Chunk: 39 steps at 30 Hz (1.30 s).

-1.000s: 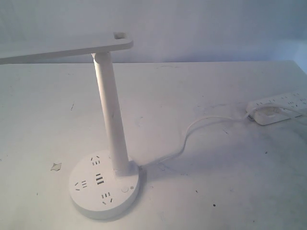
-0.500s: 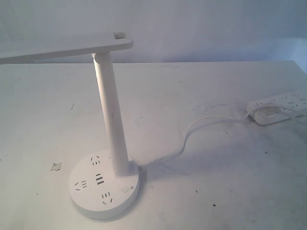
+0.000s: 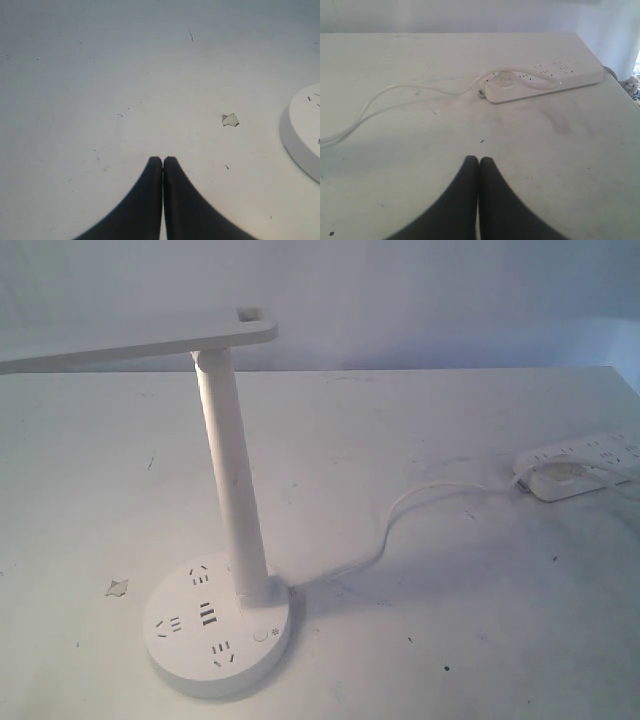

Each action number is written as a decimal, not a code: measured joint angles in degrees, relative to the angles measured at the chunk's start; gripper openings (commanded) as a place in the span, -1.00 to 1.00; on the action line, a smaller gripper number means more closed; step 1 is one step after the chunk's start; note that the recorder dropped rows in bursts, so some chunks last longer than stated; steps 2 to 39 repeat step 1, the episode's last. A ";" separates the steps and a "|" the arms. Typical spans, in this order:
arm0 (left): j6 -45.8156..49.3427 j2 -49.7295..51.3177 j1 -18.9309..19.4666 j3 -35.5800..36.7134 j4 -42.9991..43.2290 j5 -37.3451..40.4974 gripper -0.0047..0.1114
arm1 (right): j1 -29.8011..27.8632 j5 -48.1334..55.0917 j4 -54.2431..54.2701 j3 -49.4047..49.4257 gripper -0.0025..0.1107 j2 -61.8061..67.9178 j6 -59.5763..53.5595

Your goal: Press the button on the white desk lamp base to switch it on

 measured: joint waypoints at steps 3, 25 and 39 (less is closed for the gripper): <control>0.00 0.00 0.00 0.00 0.00 0.00 -0.92 | 0.00 0.00 0.00 0.00 -0.96 0.00 0.00; 0.00 0.00 0.00 0.00 0.00 0.00 -0.92 | 0.00 0.00 0.00 0.00 -0.96 0.00 0.00; 0.00 0.00 0.00 0.00 0.00 0.00 -0.92 | 0.00 0.00 0.00 0.00 -0.96 0.00 0.00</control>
